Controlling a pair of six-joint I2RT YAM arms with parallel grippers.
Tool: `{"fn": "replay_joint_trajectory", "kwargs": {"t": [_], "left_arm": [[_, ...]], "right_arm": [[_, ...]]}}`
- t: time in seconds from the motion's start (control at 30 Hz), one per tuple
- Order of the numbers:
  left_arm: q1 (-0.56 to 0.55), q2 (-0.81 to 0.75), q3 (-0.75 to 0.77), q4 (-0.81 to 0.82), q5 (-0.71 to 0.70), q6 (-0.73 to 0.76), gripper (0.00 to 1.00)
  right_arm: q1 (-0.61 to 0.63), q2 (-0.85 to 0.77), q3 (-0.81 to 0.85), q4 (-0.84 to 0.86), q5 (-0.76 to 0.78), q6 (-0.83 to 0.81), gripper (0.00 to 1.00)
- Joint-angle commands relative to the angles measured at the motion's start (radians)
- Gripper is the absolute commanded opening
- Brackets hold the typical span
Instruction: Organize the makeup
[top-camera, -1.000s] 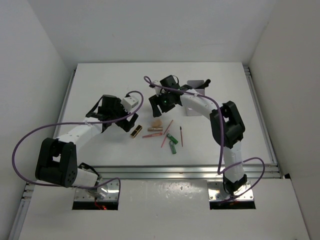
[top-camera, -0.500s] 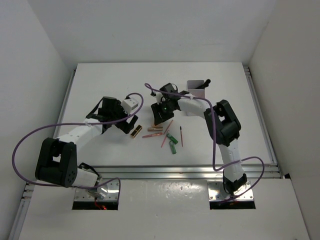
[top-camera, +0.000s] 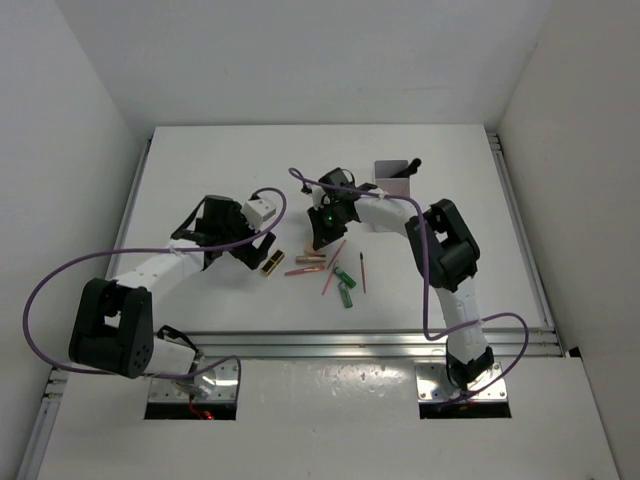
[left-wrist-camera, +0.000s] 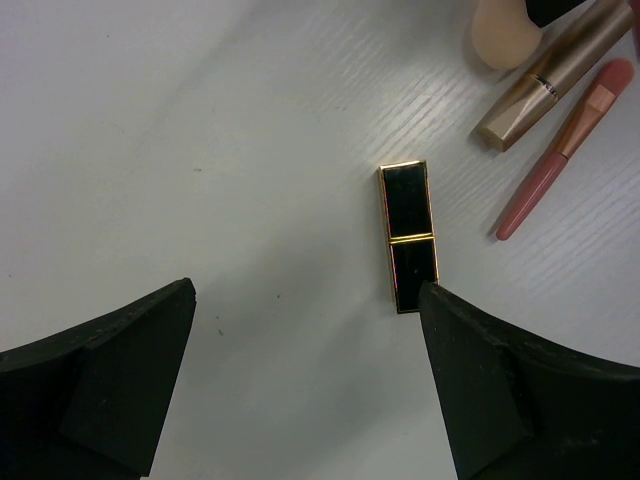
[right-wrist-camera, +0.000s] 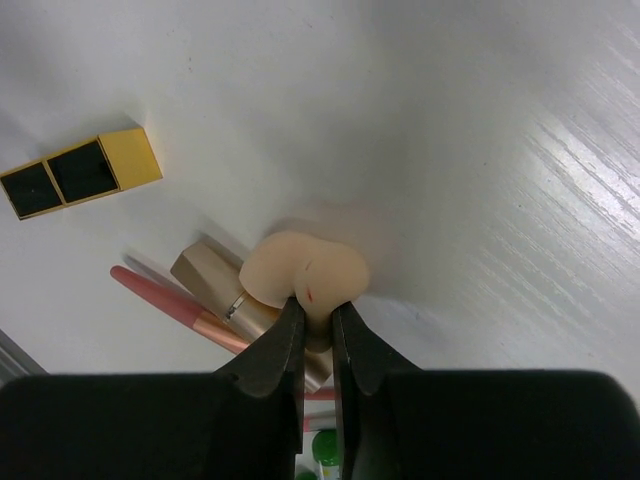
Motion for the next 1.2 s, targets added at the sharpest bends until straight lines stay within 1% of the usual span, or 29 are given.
{"fn": "replay_joint_trajectory", "kwargs": {"t": [0.0, 0.1, 0.2, 0.23, 0.27, 0.3, 0.33, 0.37, 0.43, 0.47, 0.57, 0.7, 0.83, 0.93, 1.13, 1.17], "left_arm": [[-0.009, -0.036, -0.007, 0.035, 0.002, 0.006, 1.0], [-0.009, -0.036, -0.016, 0.035, 0.002, 0.006, 1.0], [-0.009, -0.036, -0.016, 0.044, 0.002, 0.006, 1.0], [-0.009, -0.036, -0.016, 0.044, 0.002, 0.006, 1.0], [-0.009, -0.036, -0.016, 0.044, 0.002, 0.015, 1.0], [-0.009, -0.036, -0.016, 0.044, 0.002, 0.015, 1.0], [-0.009, -0.036, -0.016, 0.044, 0.002, 0.015, 1.0], [-0.009, -0.036, -0.025, 0.053, 0.002, 0.015, 1.0], [-0.009, -0.036, -0.025, 0.053, 0.002, 0.015, 1.0], [-0.009, -0.036, -0.034, 0.053, 0.002, 0.026, 1.0], [-0.018, -0.036, -0.034, 0.062, 0.002, 0.026, 1.0], [-0.018, -0.036, -0.034, 0.062, 0.002, 0.035, 1.0], [-0.027, -0.036, -0.034, 0.062, 0.002, 0.035, 1.0], [-0.027, -0.036, -0.034, 0.062, -0.008, 0.035, 1.0], [-0.027, -0.036, -0.043, 0.062, -0.008, 0.035, 1.0], [-0.027, -0.036, -0.043, 0.062, -0.008, 0.035, 1.0]], "right_arm": [[-0.005, -0.058, 0.025, 0.047, 0.058, -0.02, 0.0], [-0.03, -0.149, 0.039, 0.067, 0.081, -0.008, 0.0], [-0.082, -0.21, 0.033, 0.093, 0.131, 0.012, 0.0], [-0.088, -0.271, 0.031, 0.095, 0.15, 0.014, 0.0], [-0.118, -0.291, 0.019, 0.092, 0.226, 0.005, 0.0], [-0.131, -0.327, 0.013, 0.078, 0.256, 0.005, 0.0], [-0.143, -0.359, -0.002, 0.069, 0.335, -0.003, 0.0], [-0.18, -0.383, -0.019, 0.062, 0.361, -0.008, 0.0], [-0.204, -0.414, -0.051, 0.042, 0.44, -0.02, 0.0], [-0.238, -0.428, -0.07, 0.033, 0.484, -0.029, 0.0], [-0.278, -0.428, -0.071, -0.016, 0.564, -0.038, 0.0], [-0.327, -0.411, -0.088, -0.025, 0.561, 0.001, 0.0], [-0.327, -0.384, -0.091, -0.024, 0.532, 0.058, 0.0], [-0.332, -0.367, -0.11, -0.008, 0.544, 0.098, 0.0], [-0.336, -0.298, -0.105, 0.055, 0.518, 0.12, 0.0], [-0.338, -0.286, -0.11, 0.087, 0.515, 0.12, 0.0]]}}
